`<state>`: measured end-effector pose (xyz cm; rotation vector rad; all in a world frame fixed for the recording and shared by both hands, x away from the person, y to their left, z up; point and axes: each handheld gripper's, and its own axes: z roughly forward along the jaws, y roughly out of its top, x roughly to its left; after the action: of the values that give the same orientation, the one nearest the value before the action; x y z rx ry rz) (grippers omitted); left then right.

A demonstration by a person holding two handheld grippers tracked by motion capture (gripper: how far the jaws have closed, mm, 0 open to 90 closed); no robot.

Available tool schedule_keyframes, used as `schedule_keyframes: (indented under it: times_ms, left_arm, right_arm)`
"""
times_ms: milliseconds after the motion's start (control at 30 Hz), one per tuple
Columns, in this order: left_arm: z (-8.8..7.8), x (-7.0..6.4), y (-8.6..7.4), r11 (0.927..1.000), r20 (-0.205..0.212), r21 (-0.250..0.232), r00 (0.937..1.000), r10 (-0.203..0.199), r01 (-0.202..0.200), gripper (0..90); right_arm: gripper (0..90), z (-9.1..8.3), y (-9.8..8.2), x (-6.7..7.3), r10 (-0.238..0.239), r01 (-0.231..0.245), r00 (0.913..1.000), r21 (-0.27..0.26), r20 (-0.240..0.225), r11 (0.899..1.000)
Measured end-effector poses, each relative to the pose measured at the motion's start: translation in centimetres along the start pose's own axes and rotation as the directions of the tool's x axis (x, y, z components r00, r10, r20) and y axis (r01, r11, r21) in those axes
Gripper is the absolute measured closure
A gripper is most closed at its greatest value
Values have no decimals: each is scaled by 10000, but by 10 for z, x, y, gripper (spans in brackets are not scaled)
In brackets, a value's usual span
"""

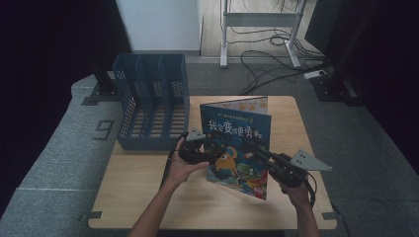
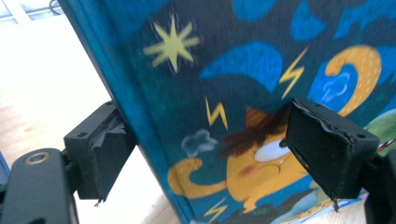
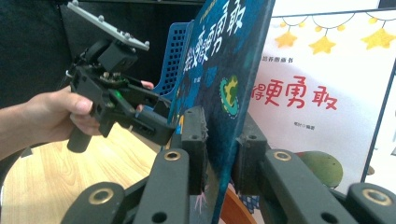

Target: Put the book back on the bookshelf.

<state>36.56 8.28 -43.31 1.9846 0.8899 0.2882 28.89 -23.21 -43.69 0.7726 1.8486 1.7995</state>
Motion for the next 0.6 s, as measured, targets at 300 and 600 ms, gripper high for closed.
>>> schedule_keyframes:
  times_ms: [300, 600]
  left_arm:
    - [-7, 1, 5, 9979, -139, -644, 9999, 98, -107, 182]
    - [-10, -3, 11, 9963, -276, -834, 9995, 181, -203, 198]
  right_arm:
    - [745, -1, -2, -3, -39, 38, 10000, 222, 80, 9997]
    - [720, -2, -6, -9, -21, 15, 9999, 456, 133, 9990]
